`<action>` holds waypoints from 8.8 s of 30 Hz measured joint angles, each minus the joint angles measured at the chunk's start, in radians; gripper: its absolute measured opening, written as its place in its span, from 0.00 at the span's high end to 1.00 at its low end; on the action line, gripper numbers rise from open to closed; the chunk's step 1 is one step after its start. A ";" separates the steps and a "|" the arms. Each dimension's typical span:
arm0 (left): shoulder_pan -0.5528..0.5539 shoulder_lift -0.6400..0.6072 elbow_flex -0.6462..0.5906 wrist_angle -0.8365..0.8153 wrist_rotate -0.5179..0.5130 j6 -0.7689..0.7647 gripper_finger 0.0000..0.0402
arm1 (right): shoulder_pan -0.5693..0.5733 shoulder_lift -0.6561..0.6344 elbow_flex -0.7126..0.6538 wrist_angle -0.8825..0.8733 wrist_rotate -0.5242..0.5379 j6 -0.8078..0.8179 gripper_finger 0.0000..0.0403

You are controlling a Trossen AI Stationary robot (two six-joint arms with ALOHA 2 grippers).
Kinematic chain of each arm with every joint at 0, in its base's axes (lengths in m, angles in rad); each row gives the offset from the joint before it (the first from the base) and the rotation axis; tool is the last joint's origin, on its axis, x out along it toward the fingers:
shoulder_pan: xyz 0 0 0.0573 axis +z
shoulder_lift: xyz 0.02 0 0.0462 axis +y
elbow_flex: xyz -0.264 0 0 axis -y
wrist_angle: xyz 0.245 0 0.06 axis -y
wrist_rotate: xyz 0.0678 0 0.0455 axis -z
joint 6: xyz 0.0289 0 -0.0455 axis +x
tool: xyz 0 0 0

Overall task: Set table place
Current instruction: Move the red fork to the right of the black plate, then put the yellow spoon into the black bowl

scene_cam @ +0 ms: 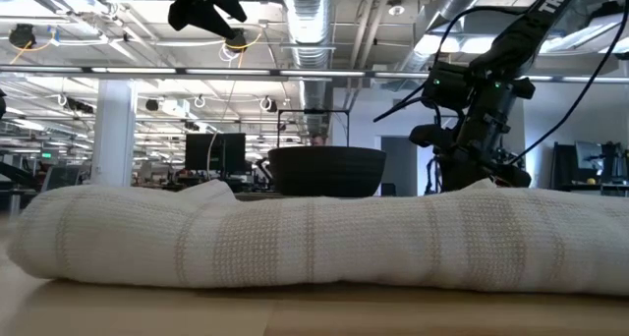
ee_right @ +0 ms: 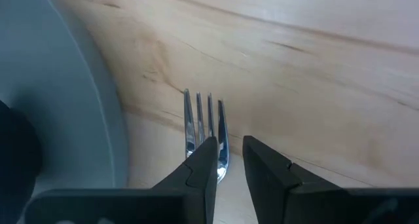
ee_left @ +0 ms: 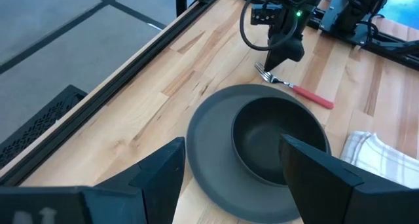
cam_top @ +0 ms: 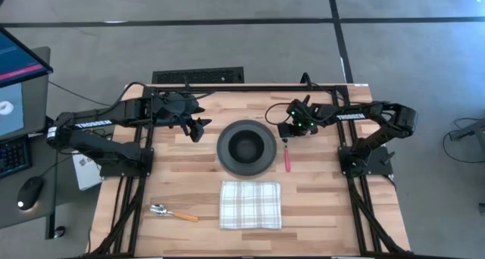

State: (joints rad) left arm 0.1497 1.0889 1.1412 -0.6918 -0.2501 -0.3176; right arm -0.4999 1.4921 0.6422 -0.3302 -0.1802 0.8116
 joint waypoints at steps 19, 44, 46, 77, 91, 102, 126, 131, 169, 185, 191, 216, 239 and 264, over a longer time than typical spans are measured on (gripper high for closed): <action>0.000 0.000 0.000 0.000 0.003 0.000 0.41 | -0.022 -0.018 0.006 -0.103 -0.145 -0.004 0.76; -0.005 0.021 0.001 -0.118 0.190 -0.096 0.41 | 0.075 -0.455 0.293 0.022 -0.156 -0.379 0.76; -0.030 0.041 0.001 -0.122 0.258 -0.011 0.41 | 0.072 -0.454 0.293 0.026 -0.156 -0.400 0.76; -0.686 0.383 0.000 -0.258 0.329 -0.283 0.41 | 0.053 -0.089 0.291 -0.048 -0.157 -0.429 0.76; -0.792 0.244 -0.290 0.060 0.296 -0.467 0.41 | 0.053 -0.084 0.292 0.049 -0.159 -0.325 0.76; -0.928 0.240 -0.387 0.017 0.307 -0.630 0.41 | 0.046 -0.084 0.291 0.116 -0.159 -0.305 0.76; -0.968 0.446 -0.409 0.106 0.369 -0.611 0.41 | 0.046 -0.084 0.291 0.125 -0.159 -0.306 0.76; -0.968 0.469 -0.409 0.101 0.364 -0.602 0.46 | 0.046 -0.084 0.291 0.127 -0.159 -0.306 0.76; -0.950 0.421 -0.417 0.078 0.173 -0.695 1.00 | 0.046 -0.084 0.291 0.126 -0.159 -0.306 0.76; -0.890 0.325 -0.414 0.068 0.080 -0.693 0.99 | 0.047 -0.084 0.291 0.126 -0.163 -0.304 0.76; -0.849 0.283 -0.413 0.041 0.015 -0.667 1.00 | 0.048 -0.084 0.291 0.126 -0.163 -0.304 0.76; -0.079 0.029 -0.410 0.561 0.424 -0.095 1.00 | 0.049 -0.085 0.291 0.176 -0.410 -0.275 0.76; 0.082 0.334 -0.193 0.755 0.611 -0.045 1.00 | 0.112 -0.085 0.292 0.413 -0.407 -0.187 0.76; 0.111 0.331 -0.189 0.773 0.659 -0.042 1.00 | 0.140 -0.080 0.291 0.409 -0.417 -0.217 0.41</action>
State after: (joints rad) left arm 0.2607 1.4200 0.9520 0.0814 0.4094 -0.3599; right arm -0.3603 1.4119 0.9337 0.0786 -0.5975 0.5941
